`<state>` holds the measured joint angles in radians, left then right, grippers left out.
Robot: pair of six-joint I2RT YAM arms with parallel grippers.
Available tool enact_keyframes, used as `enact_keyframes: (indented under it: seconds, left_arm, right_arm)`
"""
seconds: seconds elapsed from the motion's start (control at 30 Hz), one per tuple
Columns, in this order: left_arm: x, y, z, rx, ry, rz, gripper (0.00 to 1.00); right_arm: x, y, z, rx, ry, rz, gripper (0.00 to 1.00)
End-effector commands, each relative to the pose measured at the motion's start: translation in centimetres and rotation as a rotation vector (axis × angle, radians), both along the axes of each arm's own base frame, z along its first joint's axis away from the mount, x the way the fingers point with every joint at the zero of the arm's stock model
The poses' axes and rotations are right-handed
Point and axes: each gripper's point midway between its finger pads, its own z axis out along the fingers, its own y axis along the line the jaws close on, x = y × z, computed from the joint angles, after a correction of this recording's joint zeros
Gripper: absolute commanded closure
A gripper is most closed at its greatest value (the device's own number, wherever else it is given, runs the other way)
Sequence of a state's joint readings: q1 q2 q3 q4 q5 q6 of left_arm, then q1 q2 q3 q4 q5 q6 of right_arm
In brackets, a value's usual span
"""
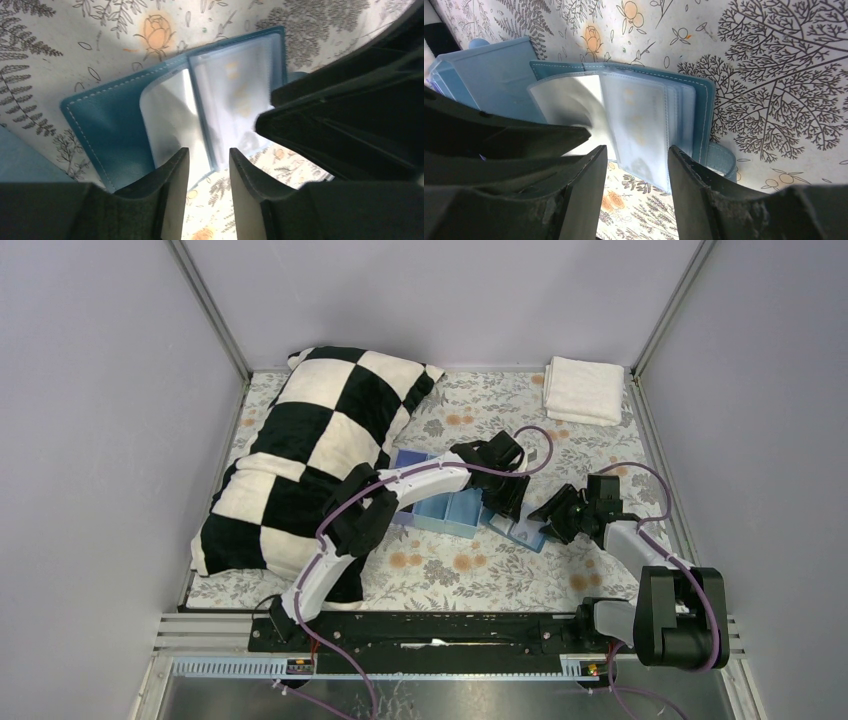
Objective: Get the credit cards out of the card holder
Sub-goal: Remove the credit card from the card holder.
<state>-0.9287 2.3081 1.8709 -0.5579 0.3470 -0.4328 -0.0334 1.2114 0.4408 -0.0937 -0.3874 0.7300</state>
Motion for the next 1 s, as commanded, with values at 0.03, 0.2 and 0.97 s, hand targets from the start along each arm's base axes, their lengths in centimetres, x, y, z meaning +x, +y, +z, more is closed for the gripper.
enact_keyframes:
  seconds: [0.03, 0.2, 0.97]
  left_arm:
    - [0.7, -0.8, 8.0, -0.122, -0.121, -0.009, 0.58]
    - [1.3, -0.6, 10.5, -0.150, -0.158, 0.014, 0.57]
    - [-0.4, -2.7, 6.8, -0.156, -0.022, 0.028, 0.59]
  right_arm:
    - [0.3, 0.2, 0.0, 0.006, -0.016, -0.001, 0.45]
    - [0.3, -0.3, -0.3, -0.019, -0.011, -0.021, 0.45]
    - [-2.1, -2.5, -0.9, -0.139, 0.030, -0.024, 0.45]
